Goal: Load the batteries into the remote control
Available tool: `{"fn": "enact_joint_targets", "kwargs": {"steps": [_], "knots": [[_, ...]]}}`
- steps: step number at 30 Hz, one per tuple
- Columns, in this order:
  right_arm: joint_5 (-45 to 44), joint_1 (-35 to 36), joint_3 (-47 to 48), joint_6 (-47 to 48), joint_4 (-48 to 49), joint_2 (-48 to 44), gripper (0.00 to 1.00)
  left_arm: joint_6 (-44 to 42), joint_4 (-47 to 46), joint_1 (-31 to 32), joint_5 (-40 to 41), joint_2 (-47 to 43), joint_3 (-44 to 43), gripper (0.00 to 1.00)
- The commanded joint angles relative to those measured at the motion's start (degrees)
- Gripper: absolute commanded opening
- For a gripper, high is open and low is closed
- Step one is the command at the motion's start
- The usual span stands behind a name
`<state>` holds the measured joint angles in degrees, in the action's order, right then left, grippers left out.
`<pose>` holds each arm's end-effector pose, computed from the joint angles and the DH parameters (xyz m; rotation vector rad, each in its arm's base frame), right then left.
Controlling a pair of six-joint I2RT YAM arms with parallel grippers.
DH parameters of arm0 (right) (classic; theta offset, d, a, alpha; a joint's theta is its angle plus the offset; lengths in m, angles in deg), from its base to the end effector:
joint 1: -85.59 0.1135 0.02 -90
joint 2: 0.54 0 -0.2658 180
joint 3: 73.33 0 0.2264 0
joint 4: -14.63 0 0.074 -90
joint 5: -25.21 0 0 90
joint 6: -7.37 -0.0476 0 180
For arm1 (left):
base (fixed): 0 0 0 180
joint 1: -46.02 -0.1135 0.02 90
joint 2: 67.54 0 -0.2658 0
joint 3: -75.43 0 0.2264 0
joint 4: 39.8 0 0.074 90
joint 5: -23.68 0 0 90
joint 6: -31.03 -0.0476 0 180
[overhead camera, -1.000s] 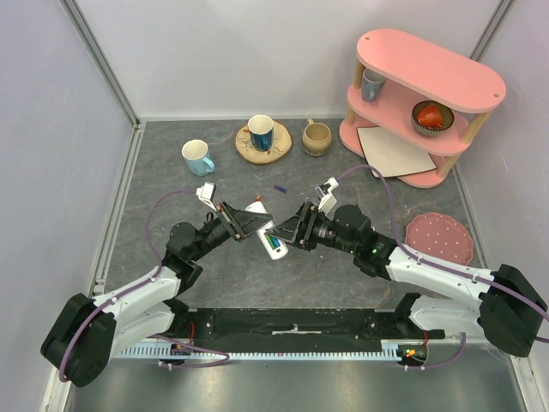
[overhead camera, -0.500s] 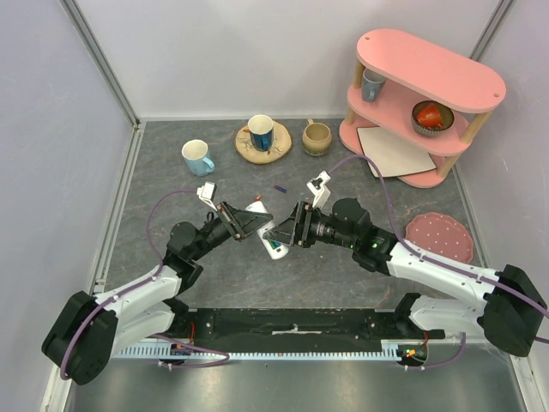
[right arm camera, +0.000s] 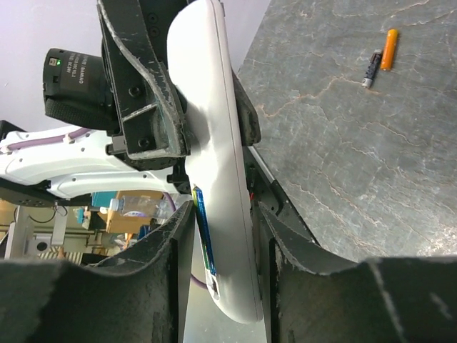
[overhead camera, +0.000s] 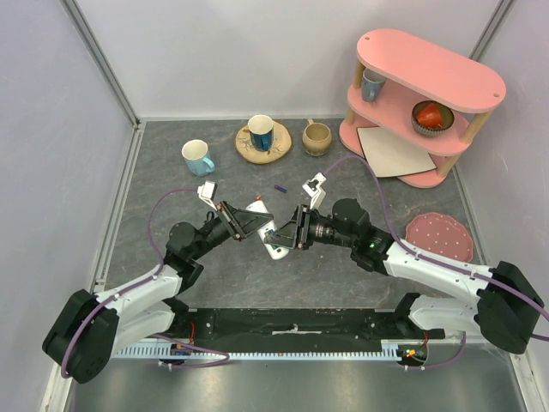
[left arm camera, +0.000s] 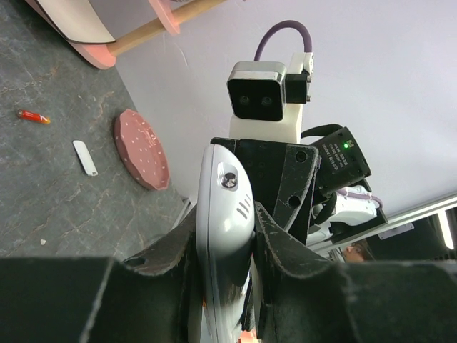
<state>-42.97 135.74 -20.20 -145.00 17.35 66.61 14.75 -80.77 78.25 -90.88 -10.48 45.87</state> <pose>0.1481 0.2051 0.2804 -0.1063 2.1189 1.6531 0.1505 -0.1183 0.2594 -0.1502 1.6138 -1.7862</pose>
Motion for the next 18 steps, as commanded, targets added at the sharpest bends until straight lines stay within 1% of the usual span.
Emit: {"fn": "enact_joint_targets", "kwargs": {"steps": [1,3,6,8,9,10,11,13,14,17,18], "knots": [[1.64,-0.76,-1.11,-0.56,4.15,0.78,0.42,2.66,-7.29,-0.24,-1.64,0.33,-1.19,0.02],[1.73,-0.93,-1.28,-0.65,4.15,0.78,0.4,2.93,-8.0,-0.24,-1.72,0.6,-1.18,0.02],[1.91,-1.11,-1.63,-0.65,4.24,0.96,0.39,2.93,-8.09,-0.24,-1.72,0.51,-1.18,0.02],[2.08,-1.19,-1.63,-0.82,4.41,1.05,0.39,2.93,-8.09,-0.24,-1.9,0.51,-1.1,0.02],[2.17,-1.28,-1.63,-1.0,4.41,0.87,0.4,2.84,-8.09,-0.24,-1.9,0.51,-1.1,0.02],[2.34,-1.28,-1.63,-1.17,4.59,0.87,0.43,2.75,-8.09,-0.24,-1.9,0.51,-0.92,0.02],[2.52,-1.46,-1.55,-1.61,5.02,0.96,0.53,2.75,-8.09,-0.24,-1.9,0.51,-0.83,0.02],[2.61,-1.55,-1.11,-1.88,4.94,0.7,0.62,2.49,-8.0,-0.24,-1.99,0.69,-0.66,0.02],[2.44,-1.72,-0.93,-2.14,4.59,0.44,0.69,2.4,-7.83,-0.24,-1.9,0.6,-0.57,0.02],[1.56,-2.6,0.38,-1.62,1.88,-1.49,0.76,1.7,-7.03,-0.24,-1.64,0.6,-0.31,0.02],[1.38,-2.95,1.52,-0.66,0.82,-2.11,0.76,1.61,-6.77,-0.24,-1.72,0.51,-0.31,0.02]]}}
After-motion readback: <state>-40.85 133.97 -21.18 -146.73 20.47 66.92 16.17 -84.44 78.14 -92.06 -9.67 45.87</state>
